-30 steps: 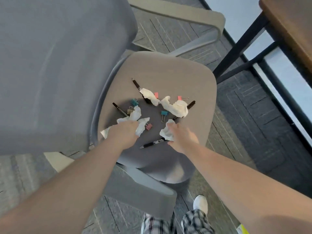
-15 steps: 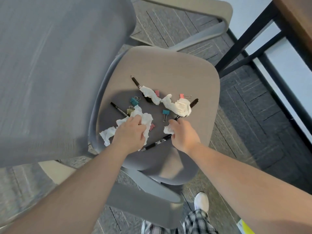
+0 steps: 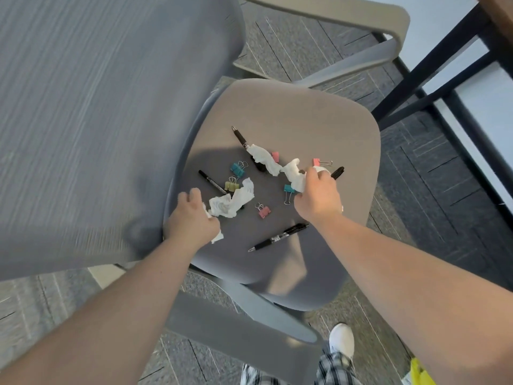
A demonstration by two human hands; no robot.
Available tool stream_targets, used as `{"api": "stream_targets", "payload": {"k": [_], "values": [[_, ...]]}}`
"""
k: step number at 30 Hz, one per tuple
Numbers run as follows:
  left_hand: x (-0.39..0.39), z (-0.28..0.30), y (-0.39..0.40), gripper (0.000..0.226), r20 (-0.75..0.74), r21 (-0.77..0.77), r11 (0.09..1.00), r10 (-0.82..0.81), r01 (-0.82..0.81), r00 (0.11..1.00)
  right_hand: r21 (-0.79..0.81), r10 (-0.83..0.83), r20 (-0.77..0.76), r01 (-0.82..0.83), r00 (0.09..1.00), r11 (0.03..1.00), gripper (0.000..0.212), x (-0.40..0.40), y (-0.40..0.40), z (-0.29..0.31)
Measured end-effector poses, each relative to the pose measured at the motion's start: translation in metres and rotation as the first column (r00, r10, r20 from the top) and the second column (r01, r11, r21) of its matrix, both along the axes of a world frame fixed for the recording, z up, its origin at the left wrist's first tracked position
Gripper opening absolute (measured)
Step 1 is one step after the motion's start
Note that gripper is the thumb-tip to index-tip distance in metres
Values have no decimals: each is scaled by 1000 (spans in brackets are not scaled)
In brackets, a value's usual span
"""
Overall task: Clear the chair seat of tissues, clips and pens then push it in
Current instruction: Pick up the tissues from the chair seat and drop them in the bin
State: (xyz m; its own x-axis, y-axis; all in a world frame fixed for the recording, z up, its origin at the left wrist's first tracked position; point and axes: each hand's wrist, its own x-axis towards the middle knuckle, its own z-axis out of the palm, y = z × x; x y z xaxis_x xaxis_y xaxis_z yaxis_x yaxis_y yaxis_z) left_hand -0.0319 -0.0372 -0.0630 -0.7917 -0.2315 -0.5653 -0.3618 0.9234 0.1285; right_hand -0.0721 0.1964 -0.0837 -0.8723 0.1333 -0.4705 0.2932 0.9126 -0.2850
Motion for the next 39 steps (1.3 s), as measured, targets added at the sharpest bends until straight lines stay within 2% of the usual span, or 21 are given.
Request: {"api": "stream_targets", "payload": {"k": [5, 7, 9, 13, 19, 23, 29, 32, 34, 36, 39], "values": [[2, -13, -1, 89, 175, 19, 1000, 7, -11, 985, 35, -33, 65, 31, 997, 999, 50, -6, -4, -13], [1, -19, -1, 88, 240, -7, 999, 37, -36, 970, 40, -32, 68, 29, 997, 999, 50, -7, -6, -17], [-1, -24, 1, 75, 283, -37, 999, 45, -36, 958, 47, -32, 64, 29, 997, 998, 47, -9, -9, -19], [-5, -28, 1, 38, 152, -78, 997, 4, 8, 988, 95, -11, 38, 7, 999, 995, 25, -13, -12, -14], [-10, -1, 5, 30, -22, -78, 997, 18, -20, 1000, 100, -46, -116, 58, 992, 993, 26, -18, -16, 5], [-15, 9, 19, 26, -121, -22, 1000, -1, -2, 993, -10, -63, -217, 63, 974, 998, 19, -23, -27, 10], [-22, -9, 32, 52, -120, 21, 990, -133, 136, 984, -92, 28, -182, -45, 983, 995, 24, -36, -42, -8], [-26, -19, 33, 57, -103, 19, 982, -183, 186, 978, -55, 110, -161, -120, 981, 991, 22, -43, -47, -20], [-28, -24, 33, 51, -100, 12, 979, -200, 202, 975, -20, 165, -162, -170, 973, 985, 18, -48, -51, -24], [-28, -29, 33, 36, -108, 7, 975, -221, 223, 969, -9, 201, -171, -206, 964, 979, 13, -52, -56, -27], [-29, -34, 31, 22, -112, 3, 969, -245, 247, 963, 14, 220, -141, -220, 965, 975, 15, -56, -63, -29]]}}
